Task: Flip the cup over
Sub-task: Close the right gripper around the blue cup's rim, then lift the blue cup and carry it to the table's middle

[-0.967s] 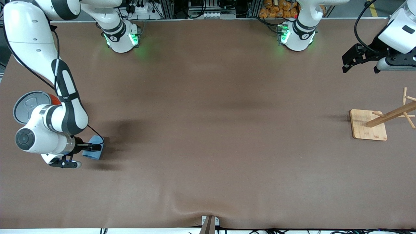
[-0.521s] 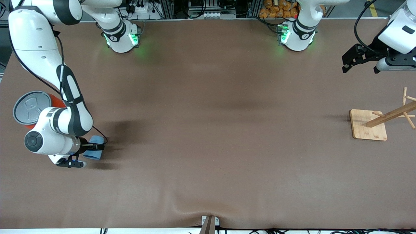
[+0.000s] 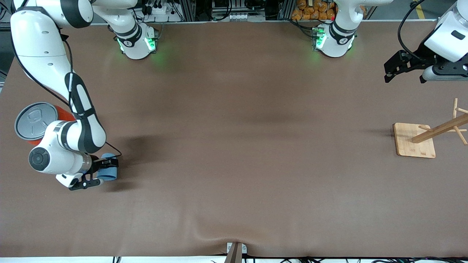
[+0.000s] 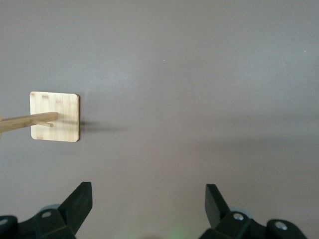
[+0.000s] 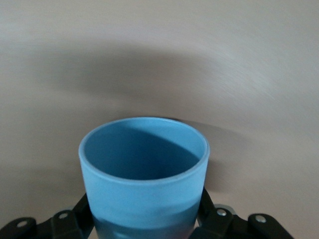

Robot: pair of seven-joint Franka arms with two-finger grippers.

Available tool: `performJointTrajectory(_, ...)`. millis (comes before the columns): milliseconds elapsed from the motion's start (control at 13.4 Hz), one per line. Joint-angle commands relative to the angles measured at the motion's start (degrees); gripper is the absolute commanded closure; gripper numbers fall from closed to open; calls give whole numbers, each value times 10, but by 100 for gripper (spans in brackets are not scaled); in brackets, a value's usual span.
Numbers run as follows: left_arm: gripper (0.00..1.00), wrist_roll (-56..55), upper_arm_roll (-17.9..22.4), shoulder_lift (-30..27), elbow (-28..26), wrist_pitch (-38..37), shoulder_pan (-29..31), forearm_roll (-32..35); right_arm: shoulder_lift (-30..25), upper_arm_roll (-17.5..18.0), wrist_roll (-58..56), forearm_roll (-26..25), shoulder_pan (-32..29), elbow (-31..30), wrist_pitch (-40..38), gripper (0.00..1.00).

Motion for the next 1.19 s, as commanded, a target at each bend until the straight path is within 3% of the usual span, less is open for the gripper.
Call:
performJointTrajectory(0, 0, 6, -1, 10, 14, -2, 0, -6, -36, -2, -110, 6, 13, -2, -33, 61)
performJointTrajectory(149, 0, 5, -4, 10, 14, -1, -1, -5, -39, 8, -209, 11, 22, -2, -41, 60)
performJointTrajectory(521, 0, 6, -8, 9, 14, -1, 2, -6, -76, 171, -278, 8, 30, -2, -87, 59)
performJointTrajectory(670, 0, 6, -8, 9, 14, -1, 2, -6, -73, 216, -301, 6, 50, -2, -83, 59)
performJointTrajectory(1116, 0, 6, -8, 9, 14, -1, 2, -7, -66, 218, -323, 0, 203, -3, -47, 54)
